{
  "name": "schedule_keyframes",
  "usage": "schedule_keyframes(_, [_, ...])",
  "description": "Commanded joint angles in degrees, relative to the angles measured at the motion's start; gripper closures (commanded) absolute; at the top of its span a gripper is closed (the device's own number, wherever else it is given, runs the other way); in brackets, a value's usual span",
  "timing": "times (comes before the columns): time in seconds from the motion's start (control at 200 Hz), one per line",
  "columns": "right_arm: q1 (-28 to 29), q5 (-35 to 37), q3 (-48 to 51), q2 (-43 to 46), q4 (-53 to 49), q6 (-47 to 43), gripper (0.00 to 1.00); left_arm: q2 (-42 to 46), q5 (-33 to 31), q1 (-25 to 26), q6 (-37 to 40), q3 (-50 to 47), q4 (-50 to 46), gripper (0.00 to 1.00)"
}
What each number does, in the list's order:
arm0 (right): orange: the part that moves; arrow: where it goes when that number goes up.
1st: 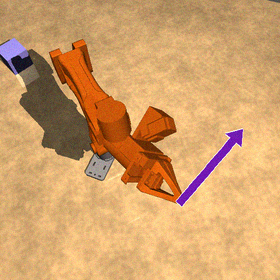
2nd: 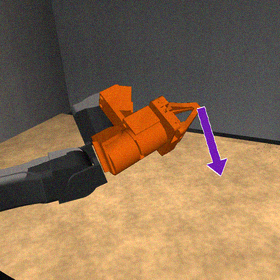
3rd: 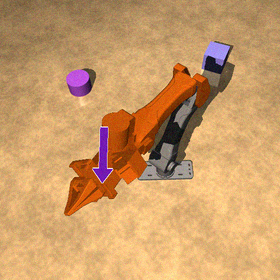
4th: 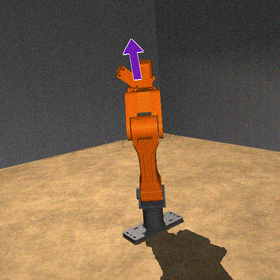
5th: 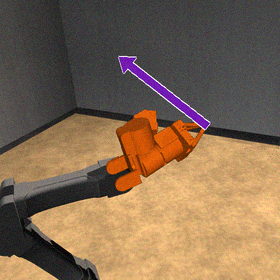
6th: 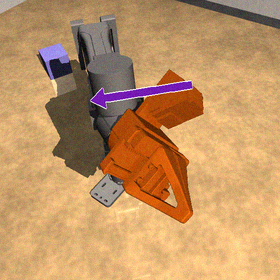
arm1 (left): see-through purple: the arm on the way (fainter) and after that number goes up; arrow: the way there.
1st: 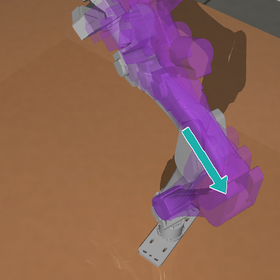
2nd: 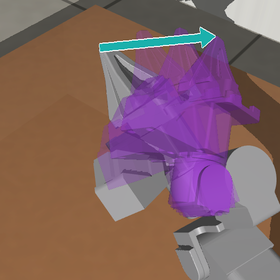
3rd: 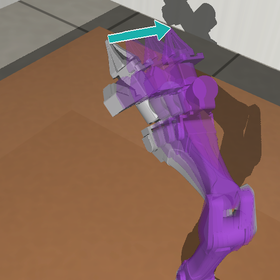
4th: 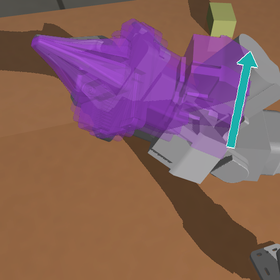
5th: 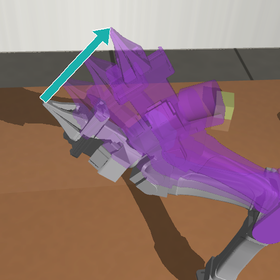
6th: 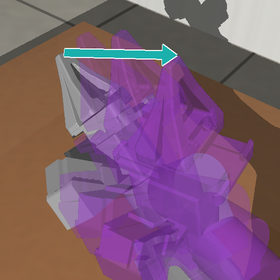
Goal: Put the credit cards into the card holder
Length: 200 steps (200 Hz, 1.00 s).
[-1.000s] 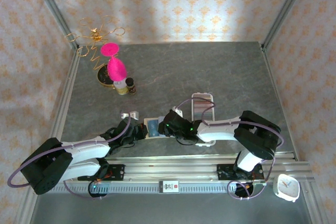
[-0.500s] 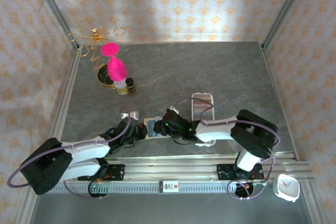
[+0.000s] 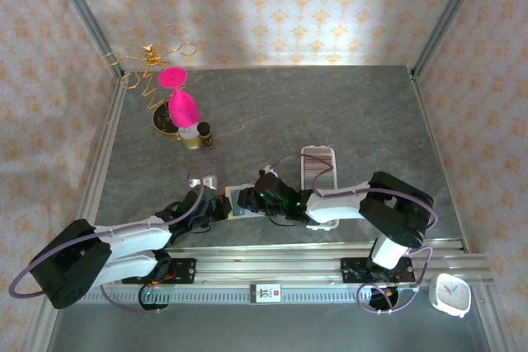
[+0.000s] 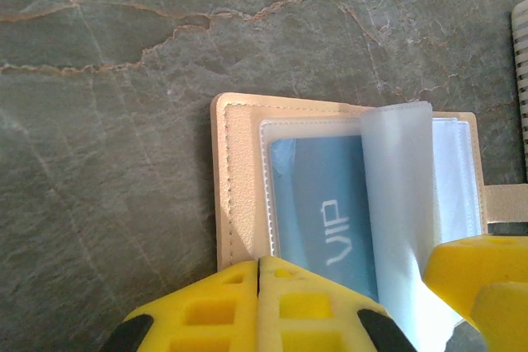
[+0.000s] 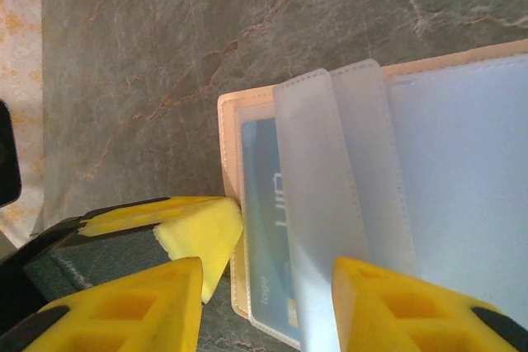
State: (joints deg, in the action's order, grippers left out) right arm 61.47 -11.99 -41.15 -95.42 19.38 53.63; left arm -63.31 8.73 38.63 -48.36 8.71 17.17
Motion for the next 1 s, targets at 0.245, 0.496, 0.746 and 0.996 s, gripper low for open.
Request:
schedule_keyframes(0.245, [0.4,-1.2,-1.8,-0.3,1.5,0.4,0.55,0.7,-0.7,0.4,-0.2,-1.0,-0.8,0.95])
schedule_keyframes(0.496, [0.5,-2.3,-1.7,0.7,4.3,0.4,0.49,0.6,-0.8,0.4,-0.3,-1.0,-0.6,0.95])
schedule_keyframes(0.746, [0.4,-2.6,-1.4,1.0,5.4,0.6,0.45,0.6,-0.8,0.4,-0.4,-0.9,-0.5,0.95])
schedule_keyframes(0.996, [0.4,-3.5,0.0,3.2,9.8,1.3,0.4,0.9,-1.0,0.4,-0.5,-0.5,-0.8,0.95])
